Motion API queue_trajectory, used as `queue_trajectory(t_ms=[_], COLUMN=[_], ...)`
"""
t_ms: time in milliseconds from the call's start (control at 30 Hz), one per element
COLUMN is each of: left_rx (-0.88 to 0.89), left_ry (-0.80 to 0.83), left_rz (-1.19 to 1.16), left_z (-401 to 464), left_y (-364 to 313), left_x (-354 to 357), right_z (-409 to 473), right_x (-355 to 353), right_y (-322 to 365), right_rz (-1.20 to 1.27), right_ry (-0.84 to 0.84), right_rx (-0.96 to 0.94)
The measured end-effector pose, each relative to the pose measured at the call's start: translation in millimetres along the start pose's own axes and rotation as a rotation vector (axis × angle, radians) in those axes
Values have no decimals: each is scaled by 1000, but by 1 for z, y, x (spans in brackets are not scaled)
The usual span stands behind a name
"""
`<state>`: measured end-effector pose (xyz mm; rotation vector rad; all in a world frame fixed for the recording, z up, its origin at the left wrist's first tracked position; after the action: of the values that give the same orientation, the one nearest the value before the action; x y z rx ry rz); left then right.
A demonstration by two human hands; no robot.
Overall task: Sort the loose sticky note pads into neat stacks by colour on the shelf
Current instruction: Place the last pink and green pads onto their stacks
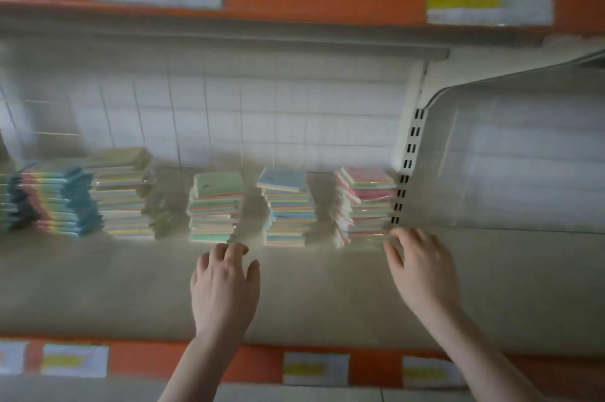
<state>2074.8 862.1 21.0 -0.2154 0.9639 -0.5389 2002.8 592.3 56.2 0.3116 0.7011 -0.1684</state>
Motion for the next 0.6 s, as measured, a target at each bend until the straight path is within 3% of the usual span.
queue_trajectory(t_ms=[300,600], left_rx=[59,154], left_ry=[79,201], left_rz=[-133,-139], left_z=[-62,-81], left_y=[-194,-315], left_x=[68,114], right_z=[-22,-14], right_x=[-67,-88], right_y=[-223,-347], right_rz=[-232,-309], right_ry=[147,248], right_rx=[161,215])
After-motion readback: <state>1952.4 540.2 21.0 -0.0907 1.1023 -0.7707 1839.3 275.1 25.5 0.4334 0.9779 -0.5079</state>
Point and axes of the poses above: each hand's wrist, its own z-axis towards the middle knuckle, its own x-axis out of the palm, y = z × x, the point moved 7 cm from there along z, towards the middle knuckle, and after that the axes turned 6 degrees about x, right-handed, at the moved point
